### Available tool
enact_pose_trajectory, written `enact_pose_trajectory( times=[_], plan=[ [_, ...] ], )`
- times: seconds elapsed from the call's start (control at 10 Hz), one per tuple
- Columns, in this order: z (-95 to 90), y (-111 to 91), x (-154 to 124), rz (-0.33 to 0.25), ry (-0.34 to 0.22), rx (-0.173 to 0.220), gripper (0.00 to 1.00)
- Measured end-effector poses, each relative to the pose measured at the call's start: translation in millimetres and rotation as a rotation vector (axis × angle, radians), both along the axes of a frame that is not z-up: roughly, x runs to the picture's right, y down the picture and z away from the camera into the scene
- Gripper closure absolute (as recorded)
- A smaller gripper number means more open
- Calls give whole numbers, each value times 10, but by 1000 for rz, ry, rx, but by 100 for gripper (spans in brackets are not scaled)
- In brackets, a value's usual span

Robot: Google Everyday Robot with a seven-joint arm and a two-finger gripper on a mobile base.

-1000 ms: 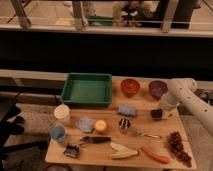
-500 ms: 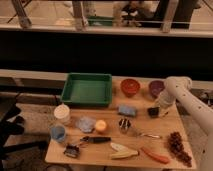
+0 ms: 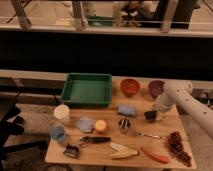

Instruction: Wipe table surface with eraser

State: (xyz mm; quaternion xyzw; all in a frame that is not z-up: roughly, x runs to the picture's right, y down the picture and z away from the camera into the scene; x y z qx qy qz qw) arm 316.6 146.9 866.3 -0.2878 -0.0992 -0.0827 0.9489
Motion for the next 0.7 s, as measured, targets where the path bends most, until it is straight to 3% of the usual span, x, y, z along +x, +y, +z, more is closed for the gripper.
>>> enact_pose_trajectory(
  times=[0.4, 0.7],
  plan=[
    [-169, 222, 100, -9, -8, -6, 97],
    [-149, 235, 499, 32, 43, 0, 97]
  ],
)
